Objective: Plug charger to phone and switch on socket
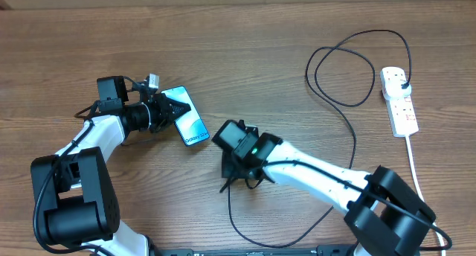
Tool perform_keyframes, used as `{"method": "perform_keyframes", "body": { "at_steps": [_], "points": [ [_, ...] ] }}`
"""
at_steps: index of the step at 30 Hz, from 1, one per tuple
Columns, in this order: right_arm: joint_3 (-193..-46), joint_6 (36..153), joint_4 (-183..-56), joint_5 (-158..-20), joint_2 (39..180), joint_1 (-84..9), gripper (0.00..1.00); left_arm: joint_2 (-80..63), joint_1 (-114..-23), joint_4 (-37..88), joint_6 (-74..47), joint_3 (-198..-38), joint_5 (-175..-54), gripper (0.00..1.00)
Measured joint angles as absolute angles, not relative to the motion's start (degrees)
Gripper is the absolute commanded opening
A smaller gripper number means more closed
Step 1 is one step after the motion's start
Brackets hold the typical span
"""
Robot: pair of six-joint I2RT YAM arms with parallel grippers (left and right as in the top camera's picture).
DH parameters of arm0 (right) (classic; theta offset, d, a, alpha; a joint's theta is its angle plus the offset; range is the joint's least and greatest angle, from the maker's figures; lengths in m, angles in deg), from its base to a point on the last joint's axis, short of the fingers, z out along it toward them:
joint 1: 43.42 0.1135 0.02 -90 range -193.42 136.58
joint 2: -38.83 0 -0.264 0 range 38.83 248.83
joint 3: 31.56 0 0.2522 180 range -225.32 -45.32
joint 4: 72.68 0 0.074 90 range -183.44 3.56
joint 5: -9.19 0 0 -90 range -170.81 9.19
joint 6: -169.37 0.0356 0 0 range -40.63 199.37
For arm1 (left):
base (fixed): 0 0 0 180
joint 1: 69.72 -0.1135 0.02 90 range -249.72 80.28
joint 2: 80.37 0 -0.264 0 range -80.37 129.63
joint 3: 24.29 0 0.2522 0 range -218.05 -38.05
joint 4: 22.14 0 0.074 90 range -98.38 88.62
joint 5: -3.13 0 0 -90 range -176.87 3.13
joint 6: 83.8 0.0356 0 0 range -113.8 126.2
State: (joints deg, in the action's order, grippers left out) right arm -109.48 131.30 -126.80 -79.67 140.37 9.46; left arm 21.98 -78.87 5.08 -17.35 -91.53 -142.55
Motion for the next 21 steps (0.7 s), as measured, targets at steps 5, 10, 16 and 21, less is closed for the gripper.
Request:
{"method": "perform_keyframes", "body": {
  "at_steps": [5,10,16,21],
  "points": [
    [-109.48,134.33,-126.71,-74.92,140.37,11.39,0.51,21.98,-78.87,5.08,-17.35,-91.53,-142.66,0.04],
    [-109.48,135.56,-126.08,-72.39,140.41,12.26,0.52,21.98,-78.87,5.08,-17.35,-91.53,-142.66,0.04],
    [-109.48,136.19,-126.05,-70.86,141.24,12.5,0.52,21.98,-78.87,5.08,-17.35,-91.53,-142.66,0.04],
    [-109.48,136.34,-125.9,-70.05,141.57,12.5,0.52,21.98,-78.87,5.08,-17.35,-91.53,-142.66,0.04]
  ]
}}
